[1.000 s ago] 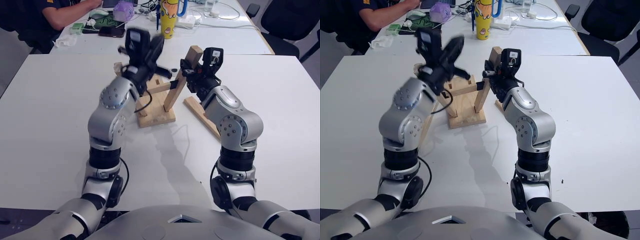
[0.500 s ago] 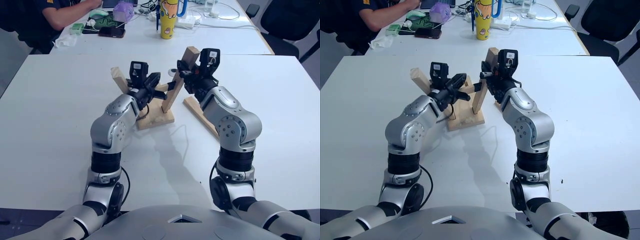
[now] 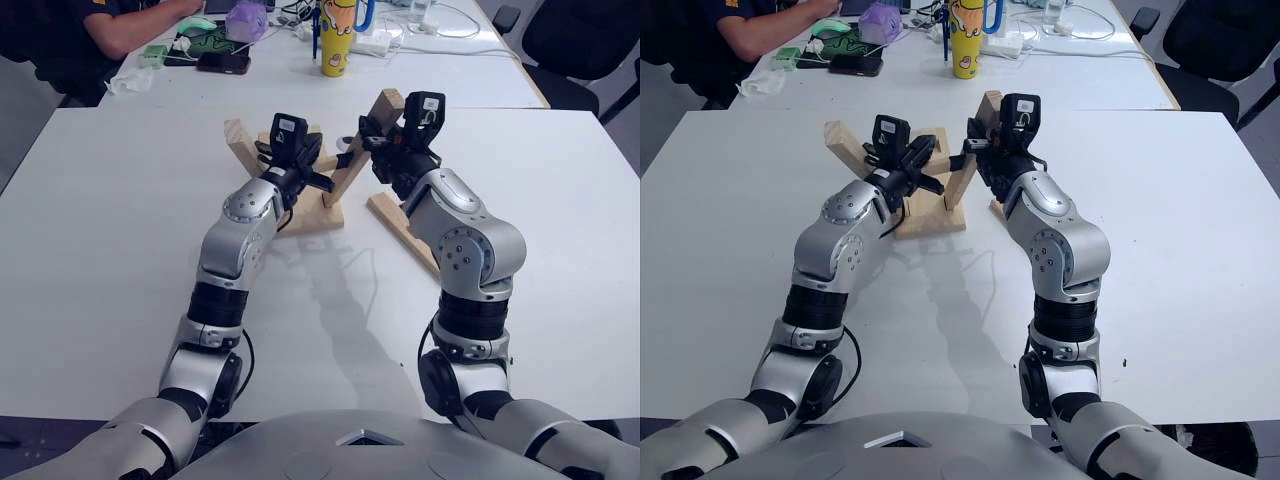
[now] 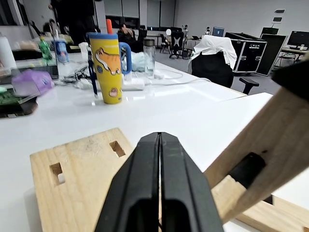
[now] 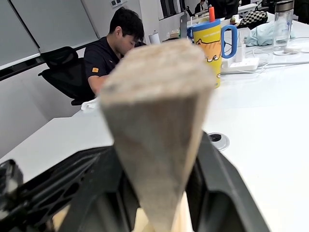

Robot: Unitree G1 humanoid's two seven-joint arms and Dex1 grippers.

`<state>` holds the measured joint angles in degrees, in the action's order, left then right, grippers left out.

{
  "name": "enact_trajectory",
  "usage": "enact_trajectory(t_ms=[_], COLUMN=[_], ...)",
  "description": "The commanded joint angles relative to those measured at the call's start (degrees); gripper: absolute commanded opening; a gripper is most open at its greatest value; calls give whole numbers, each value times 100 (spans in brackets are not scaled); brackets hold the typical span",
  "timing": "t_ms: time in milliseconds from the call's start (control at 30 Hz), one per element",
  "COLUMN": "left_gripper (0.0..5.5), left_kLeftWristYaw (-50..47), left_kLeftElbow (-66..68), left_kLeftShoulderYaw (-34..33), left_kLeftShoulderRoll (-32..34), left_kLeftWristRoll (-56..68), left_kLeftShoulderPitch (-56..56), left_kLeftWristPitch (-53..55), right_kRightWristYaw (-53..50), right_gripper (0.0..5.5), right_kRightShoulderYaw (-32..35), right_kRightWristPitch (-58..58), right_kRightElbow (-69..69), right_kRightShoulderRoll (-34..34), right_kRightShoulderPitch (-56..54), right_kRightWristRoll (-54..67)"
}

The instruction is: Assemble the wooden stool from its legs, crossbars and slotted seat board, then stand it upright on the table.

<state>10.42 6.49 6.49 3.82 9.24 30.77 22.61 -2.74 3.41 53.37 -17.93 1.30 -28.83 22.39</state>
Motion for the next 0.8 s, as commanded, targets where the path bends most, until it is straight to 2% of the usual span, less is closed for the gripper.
enact_trajectory(t_ms=[33,200,567,800], left_gripper=[0,0,0,0], left_kLeftWristYaw=[-124,-103,284,281], left_kLeftElbow=[821,542,-1505,-1451], left_kLeftShoulderYaw=[-450,-496,-282,-326], left_kLeftShoulderRoll=[402,288,-242,-447], left_kLeftWristRoll=[-278,-184,448,679], left_kLeftShoulderPitch=[39,42,703,1062], left_kLeftWristPitch=[-807,-928,-337,-206], right_kRightWristYaw=[-98,-153,-147,-97], right_gripper=[105,105,105,105], right_kRightShoulderYaw=[-4,-12,15,-15], right_kRightWristPitch=[612,588,548,539], right_kRightElbow=[405,540,531,493], right_kRightShoulderRoll=[100,136,155,159], right_kRightShoulderPitch=[364,241,227,213], right_kRightWristRoll=[7,-102,-124,-84])
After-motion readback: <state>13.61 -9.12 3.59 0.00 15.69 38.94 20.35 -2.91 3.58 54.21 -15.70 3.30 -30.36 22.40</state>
